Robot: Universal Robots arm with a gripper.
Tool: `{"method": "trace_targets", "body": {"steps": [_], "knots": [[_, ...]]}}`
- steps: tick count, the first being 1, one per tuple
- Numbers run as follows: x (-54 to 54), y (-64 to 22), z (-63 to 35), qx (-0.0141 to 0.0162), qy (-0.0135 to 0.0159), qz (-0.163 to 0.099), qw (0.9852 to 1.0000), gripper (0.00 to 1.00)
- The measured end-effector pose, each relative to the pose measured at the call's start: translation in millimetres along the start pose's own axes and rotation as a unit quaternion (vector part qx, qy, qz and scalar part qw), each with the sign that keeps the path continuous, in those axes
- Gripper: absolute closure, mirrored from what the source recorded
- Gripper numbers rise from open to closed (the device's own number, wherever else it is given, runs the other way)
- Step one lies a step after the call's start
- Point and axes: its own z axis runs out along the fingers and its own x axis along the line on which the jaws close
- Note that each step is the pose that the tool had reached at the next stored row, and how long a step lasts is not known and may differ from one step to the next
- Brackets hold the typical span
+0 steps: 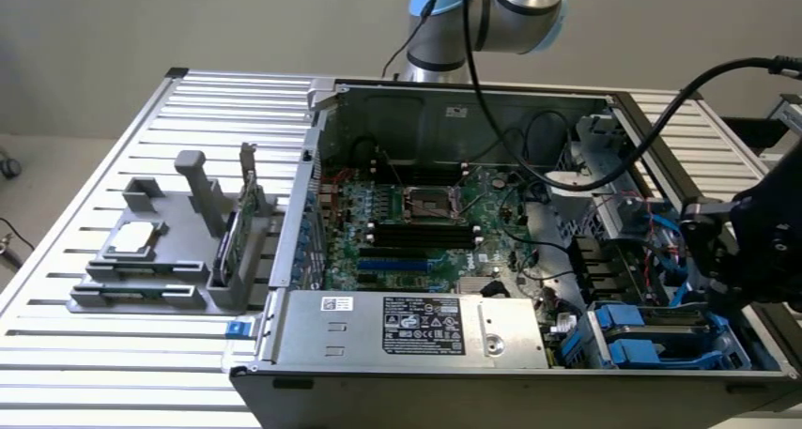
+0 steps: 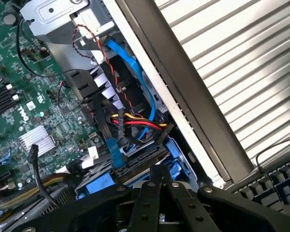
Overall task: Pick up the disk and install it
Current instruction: 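Insert the first disk wire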
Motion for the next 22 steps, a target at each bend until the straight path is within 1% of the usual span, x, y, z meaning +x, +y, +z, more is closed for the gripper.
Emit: {"method": "trace_targets", "body": {"steps": [3,4,5,6,7,9,11,14,15,16,18,22], "knots": [[0.0,-0.1,0.6,0.0007,-0.0022,0.021,0.9998,0.89],[0.0,-0.1,0.7,0.0005,-0.0025,0.027,0.9996,0.89],[0.0,-0.1,0.6,-0.0004,-0.0023,0.033,0.9995,0.89],[0.1,-0.1,0.8,-0.0020,-0.0015,0.037,0.9993,0.89],[0.1,-0.1,0.9,-0.0038,-0.0003,0.040,0.9992,0.89],[0.1,-0.2,1.0,-0.0092,0.0035,0.044,0.9990,0.89],[0.0,-0.1,1.0,-0.0167,0.0090,0.046,0.9987,0.89],[-0.5,0.2,1.1,-0.0290,0.0177,0.049,0.9982,0.89],[-0.5,0.2,1.2,-0.0318,0.0195,0.051,0.9980,0.89],[-0.5,0.2,1.5,-0.0337,0.0206,0.054,0.9978,0.89],[-0.5,0.1,2.6,-0.0357,0.0210,0.061,0.9973,0.89],[-0.3,-0.6,6.4,-0.0364,0.0182,0.085,0.9956,0.89]]}}
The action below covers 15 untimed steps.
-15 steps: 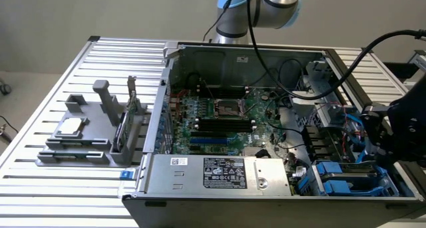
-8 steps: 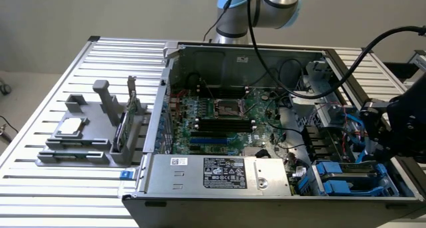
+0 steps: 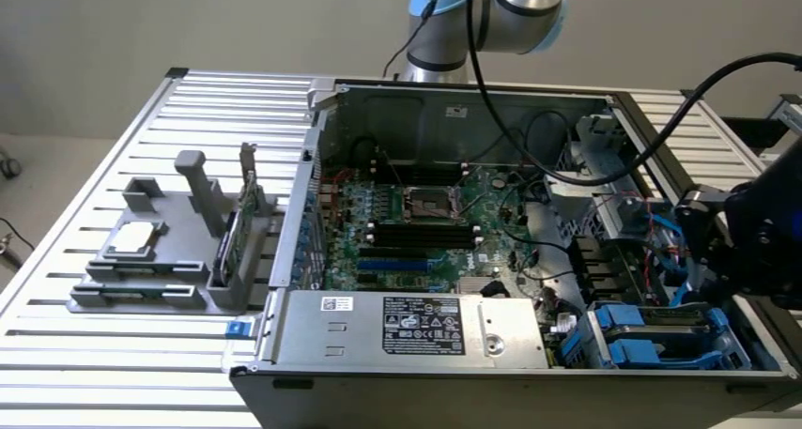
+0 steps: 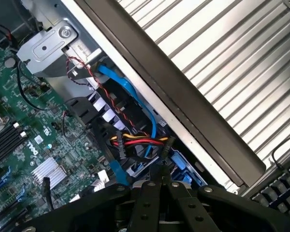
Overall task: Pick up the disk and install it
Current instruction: 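Insert the first disk wire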
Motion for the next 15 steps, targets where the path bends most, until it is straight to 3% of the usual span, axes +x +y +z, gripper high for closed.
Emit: {"method": "trace_targets", "body": {"steps": [5,9,11,15], "knots": [[-0.5,-1.7,5.6,-0.0003,-0.0048,0.026,0.9997,0.89],[-0.8,-2.9,9.1,0.0000,-0.0067,0.040,0.9992,0.89],[-1.0,-3.3,10.0,0.0000,-0.0048,0.043,0.9991,0.89],[-2.1,-3.5,10.3,-0.0033,0.0026,0.045,0.9990,0.89]]}}
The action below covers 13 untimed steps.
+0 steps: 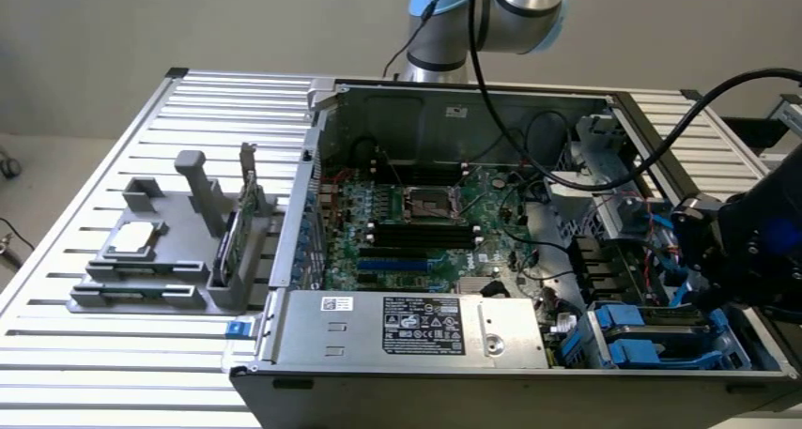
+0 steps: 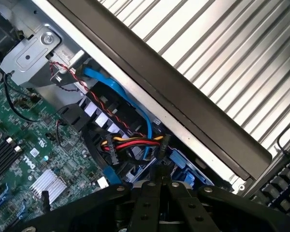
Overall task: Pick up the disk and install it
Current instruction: 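Insert the first disk wire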
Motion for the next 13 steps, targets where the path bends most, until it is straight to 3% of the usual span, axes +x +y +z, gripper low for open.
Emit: {"method": "trace_targets", "body": {"steps": [4,8,13], "knots": [[-1.7,0.3,0.1,-0.0030,0.0038,0.002,1.0000,0.89],[-3.6,0.2,0.0,-0.0053,0.0106,0.004,0.9999,0.89],[-7.2,-0.9,0.0,-0.0059,0.0159,0.006,0.9998,0.89]]}}
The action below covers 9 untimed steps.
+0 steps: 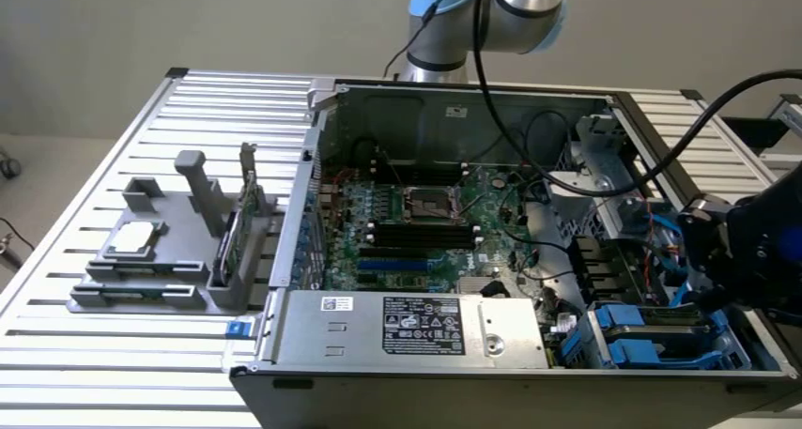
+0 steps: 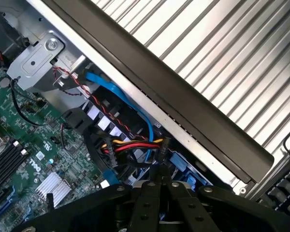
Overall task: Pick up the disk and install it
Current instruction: 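Insert the first disk wire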
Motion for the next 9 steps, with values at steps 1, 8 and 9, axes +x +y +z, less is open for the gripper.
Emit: {"method": "trace_targets", "body": {"steps": [1,8,9], "knots": [[-0.8,-0.4,0.0,0.0002,0.0006,0.000,1.0000,0.89],[-6.4,-3.1,0.3,0.0020,0.0049,0.003,1.0000,0.76],[-7.0,-3.4,0.3,0.0022,0.0054,0.004,1.0000,0.76]]}}
